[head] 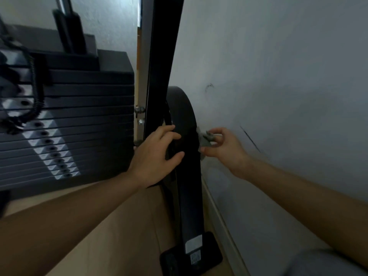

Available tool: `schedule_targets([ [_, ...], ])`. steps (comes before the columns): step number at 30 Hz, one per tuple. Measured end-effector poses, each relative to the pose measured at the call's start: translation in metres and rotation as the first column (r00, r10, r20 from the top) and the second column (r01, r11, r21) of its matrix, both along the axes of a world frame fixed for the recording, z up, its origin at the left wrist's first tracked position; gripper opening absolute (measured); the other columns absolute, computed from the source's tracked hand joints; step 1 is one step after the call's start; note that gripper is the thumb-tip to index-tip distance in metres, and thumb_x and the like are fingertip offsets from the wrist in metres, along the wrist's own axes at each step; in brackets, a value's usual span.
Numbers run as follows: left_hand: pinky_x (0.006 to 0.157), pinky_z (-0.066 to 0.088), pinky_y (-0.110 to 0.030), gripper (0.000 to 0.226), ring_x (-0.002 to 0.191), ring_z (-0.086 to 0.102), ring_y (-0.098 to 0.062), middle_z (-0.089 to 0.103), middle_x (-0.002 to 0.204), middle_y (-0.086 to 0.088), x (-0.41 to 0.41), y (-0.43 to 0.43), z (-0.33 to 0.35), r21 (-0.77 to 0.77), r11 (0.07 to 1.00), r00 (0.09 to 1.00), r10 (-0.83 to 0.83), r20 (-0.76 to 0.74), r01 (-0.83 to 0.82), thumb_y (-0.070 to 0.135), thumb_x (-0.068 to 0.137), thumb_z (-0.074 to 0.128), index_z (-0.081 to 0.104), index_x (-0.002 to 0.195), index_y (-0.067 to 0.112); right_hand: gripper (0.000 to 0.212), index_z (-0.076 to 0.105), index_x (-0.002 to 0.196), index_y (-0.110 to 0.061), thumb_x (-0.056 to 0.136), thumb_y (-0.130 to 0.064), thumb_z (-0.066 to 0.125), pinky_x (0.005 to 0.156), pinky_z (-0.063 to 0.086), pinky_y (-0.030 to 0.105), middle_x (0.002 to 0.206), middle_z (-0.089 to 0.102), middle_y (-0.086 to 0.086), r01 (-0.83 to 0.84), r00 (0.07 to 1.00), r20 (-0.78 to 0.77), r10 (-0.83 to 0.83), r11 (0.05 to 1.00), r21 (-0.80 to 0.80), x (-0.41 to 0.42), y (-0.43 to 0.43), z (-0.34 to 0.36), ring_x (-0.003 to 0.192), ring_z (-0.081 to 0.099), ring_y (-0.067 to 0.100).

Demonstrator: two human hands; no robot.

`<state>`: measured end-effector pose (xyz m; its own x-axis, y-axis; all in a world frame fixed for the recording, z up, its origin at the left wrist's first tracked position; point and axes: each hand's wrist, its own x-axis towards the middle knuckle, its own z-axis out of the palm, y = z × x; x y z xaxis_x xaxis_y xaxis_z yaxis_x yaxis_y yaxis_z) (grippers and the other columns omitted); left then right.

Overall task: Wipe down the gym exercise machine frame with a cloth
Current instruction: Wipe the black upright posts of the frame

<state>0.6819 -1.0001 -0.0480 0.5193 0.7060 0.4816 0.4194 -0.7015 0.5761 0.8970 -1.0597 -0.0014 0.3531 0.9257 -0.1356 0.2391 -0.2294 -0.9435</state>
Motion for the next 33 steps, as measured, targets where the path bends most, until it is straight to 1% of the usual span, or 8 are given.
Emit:
schedule_targets([
  [4,0.089,0.056,-0.028,0.048,0.107,0.058,-0.006,0.056,0.125,0.01,0.004,0.003,0.021,-0.326,0.943,0.923,0.064,0.38,0.069,0.03,0.089,0.074,0.055,0.133,0.025,0.056,0.046,0.119,0.001,0.075,0.013,0.078,0.069,0.059,0.024,0.11,0.071,0.015,-0.103,0.993,0.075,0.091,0.979,0.176,-0.008,0.001,0.03,0.083,0.073,0.012],
  [9,0.095,0.054,-0.023,0.062,0.12,0.056,-0.004,0.052,0.138,0.014,0.006,0.0,0.045,-0.502,0.818,0.857,0.019,0.514,0.282,0.037,0.082,0.075,0.053,0.139,0.031,0.052,0.054,0.115,-0.006,0.074,0.007,0.083,0.078,0.061,0.033,0.113,0.066,0.005,-0.325,0.931,0.252,0.265,0.916,0.236,-0.025,0.0,0.047,0.093,0.07,0.019],
  [14,0.077,0.06,-0.028,0.026,0.102,0.072,-0.018,0.073,0.106,-0.005,0.004,-0.001,0.055,-0.63,0.664,0.782,0.108,0.614,0.403,0.01,0.091,0.07,0.067,0.116,0.009,0.064,0.055,0.13,-0.015,0.075,0.001,0.084,0.089,0.058,0.033,0.113,0.066,0.0,-0.453,0.849,0.403,0.341,0.863,0.223,-0.036,0.005,0.045,0.105,0.067,0.015],
  [19,0.079,0.062,-0.036,0.02,0.095,0.074,-0.022,0.075,0.1,-0.007,-0.005,0.015,0.034,-0.825,0.542,0.755,0.472,0.456,0.16,0.024,0.089,0.076,0.069,0.103,0.014,0.073,0.05,0.143,-0.024,0.079,-0.023,0.084,0.103,0.05,0.035,0.134,0.058,-0.008,-0.43,0.743,0.606,0.283,0.896,0.11,-0.033,0.016,0.033,0.124,0.052,0.008],
  [22,0.073,0.064,-0.041,0.031,0.081,0.072,-0.022,0.071,0.091,-0.003,-0.004,0.021,0.021,-0.883,0.425,0.653,0.729,0.204,-0.198,0.041,0.08,0.082,0.067,0.097,0.02,0.084,0.039,0.152,-0.025,0.08,-0.038,0.08,0.113,0.039,0.044,0.152,0.042,-0.004,-0.42,0.501,0.809,0.309,0.904,-0.085,-0.03,0.025,0.022,0.137,0.034,0.022],
  [26,0.057,0.061,-0.03,0.036,0.083,0.072,-0.025,0.07,0.096,-0.011,0.006,0.033,0.022,-0.954,0.3,0.547,0.802,0.242,-0.018,0.033,0.082,0.083,0.066,0.104,0.01,0.088,0.034,0.152,-0.025,0.079,-0.041,0.08,0.113,0.037,0.049,0.16,0.028,-0.001,-0.389,0.324,0.898,0.299,0.907,-0.162,-0.037,0.034,0.015,0.144,0.022,0.027],
  [29,0.073,0.064,-0.04,0.035,0.084,0.073,-0.027,0.073,0.098,-0.011,0.019,0.042,0.021,-0.956,0.291,0.55,0.794,0.261,0.034,0.038,0.08,0.084,0.067,0.097,0.014,0.091,0.031,0.153,-0.026,0.078,-0.036,0.082,0.115,0.036,0.05,0.165,0.02,-0.003,-0.39,0.275,0.92,0.28,0.907,-0.159,-0.034,0.039,0.01,0.149,0.015,0.027],
  [33,0.085,0.061,-0.044,0.025,0.087,0.072,-0.022,0.073,0.091,-0.003,0.038,0.034,0.025,-0.887,0.45,0.666,0.694,0.273,-0.105,0.049,0.087,0.073,0.069,0.083,0.025,0.099,0.025,0.158,-0.022,0.078,-0.034,0.083,0.118,0.034,0.046,0.166,0.017,-0.006,-0.4,0.322,0.904,0.281,0.906,-0.14,-0.027,0.041,0.006,0.151,0.011,0.023],
])
